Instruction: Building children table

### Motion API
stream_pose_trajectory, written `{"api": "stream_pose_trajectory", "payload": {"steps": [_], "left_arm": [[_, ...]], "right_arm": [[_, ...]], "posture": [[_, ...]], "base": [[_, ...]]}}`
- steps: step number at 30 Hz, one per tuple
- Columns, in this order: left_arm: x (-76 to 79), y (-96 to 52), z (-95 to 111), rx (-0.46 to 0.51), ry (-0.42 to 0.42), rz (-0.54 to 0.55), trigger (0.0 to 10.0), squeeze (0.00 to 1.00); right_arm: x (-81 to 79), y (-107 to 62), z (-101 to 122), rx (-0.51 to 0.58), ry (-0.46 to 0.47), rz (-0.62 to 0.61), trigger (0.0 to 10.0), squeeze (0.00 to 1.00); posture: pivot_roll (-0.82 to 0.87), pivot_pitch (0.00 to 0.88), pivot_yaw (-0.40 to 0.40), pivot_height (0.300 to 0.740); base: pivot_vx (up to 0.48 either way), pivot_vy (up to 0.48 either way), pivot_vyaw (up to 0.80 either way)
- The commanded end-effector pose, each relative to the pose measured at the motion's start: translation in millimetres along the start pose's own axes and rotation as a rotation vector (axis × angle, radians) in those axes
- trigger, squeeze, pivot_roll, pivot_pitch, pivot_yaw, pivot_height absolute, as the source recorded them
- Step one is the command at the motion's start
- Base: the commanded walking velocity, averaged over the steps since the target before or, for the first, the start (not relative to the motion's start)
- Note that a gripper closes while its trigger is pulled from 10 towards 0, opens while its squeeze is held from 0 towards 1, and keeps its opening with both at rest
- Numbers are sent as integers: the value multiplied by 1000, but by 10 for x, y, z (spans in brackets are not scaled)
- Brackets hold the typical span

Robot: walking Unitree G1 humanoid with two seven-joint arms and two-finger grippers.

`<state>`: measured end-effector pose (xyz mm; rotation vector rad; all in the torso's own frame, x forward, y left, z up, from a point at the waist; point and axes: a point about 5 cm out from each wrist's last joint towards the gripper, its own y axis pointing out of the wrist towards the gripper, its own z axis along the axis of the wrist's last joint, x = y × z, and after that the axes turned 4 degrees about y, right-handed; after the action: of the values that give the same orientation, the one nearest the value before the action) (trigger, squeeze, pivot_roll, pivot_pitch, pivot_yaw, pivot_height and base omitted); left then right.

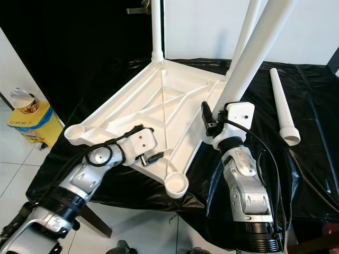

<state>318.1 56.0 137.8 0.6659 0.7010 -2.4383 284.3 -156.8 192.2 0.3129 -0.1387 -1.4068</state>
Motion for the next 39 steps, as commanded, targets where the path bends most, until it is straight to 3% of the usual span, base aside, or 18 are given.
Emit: {"api": "stream_pose_trajectory", "payload": {"steps": [1,2,3,5,8,13,18,21,23,33,39], "left_arm": [[-230,-24,11,-22,-58,395,10000,0],[-258,-40,47,10,-125,408,10000,0],[-258,-40,47,10,-125,408,10000,0],[-304,-107,96,86,-218,405,10000,0],[-327,-162,108,131,-243,392,10000,0],[-318,-261,29,128,-228,371,10000,0],[-129,-417,37,199,-180,248,10000,0],[-62,-456,11,187,-177,202,10000,0],[80,-534,-17,178,-156,110,10000,0],[331,-692,-91,156,-88,-75,10000,0],[381,-704,-138,118,-69,-88,10000,0]], "right_arm": [[-11,6,8,12,-6,-1,10000,0],[-9,1,4,11,-5,-3,10000,0],[-9,1,4,11,-5,-3,10000,0],[-9,-10,-3,8,-4,-4,10000,0],[-8,-17,-11,5,-3,-5,10000,0],[1,-35,-43,-11,4,-4,10000,0],[-15,-55,-70,-23,7,9,10000,0],[-22,-80,-87,-33,8,20,10000,0],[-20,-144,-128,-60,1,37,10000,0],[43,-255,-170,-93,-14,26,10000,0],[43,-322,-180,-110,-18,29,10000,0]], "posture": [[-43,50,5,740],[-42,49,5,740],[-42,49,5,740],[-39,48,4,740],[-37,48,3,740],[-26,47,-5,740],[-16,46,-15,740],[-13,44,-20,740],[-9,48,-30,740],[-12,69,-40,740],[-16,86,-46,740]], "base": [[0,0,0],[0,0,0],[0,0,0],[0,0,0],[0,0,0],[0,0,0],[0,0,0],[0,0,0],[0,0,0],[0,0,0],[0,0,0]]}}
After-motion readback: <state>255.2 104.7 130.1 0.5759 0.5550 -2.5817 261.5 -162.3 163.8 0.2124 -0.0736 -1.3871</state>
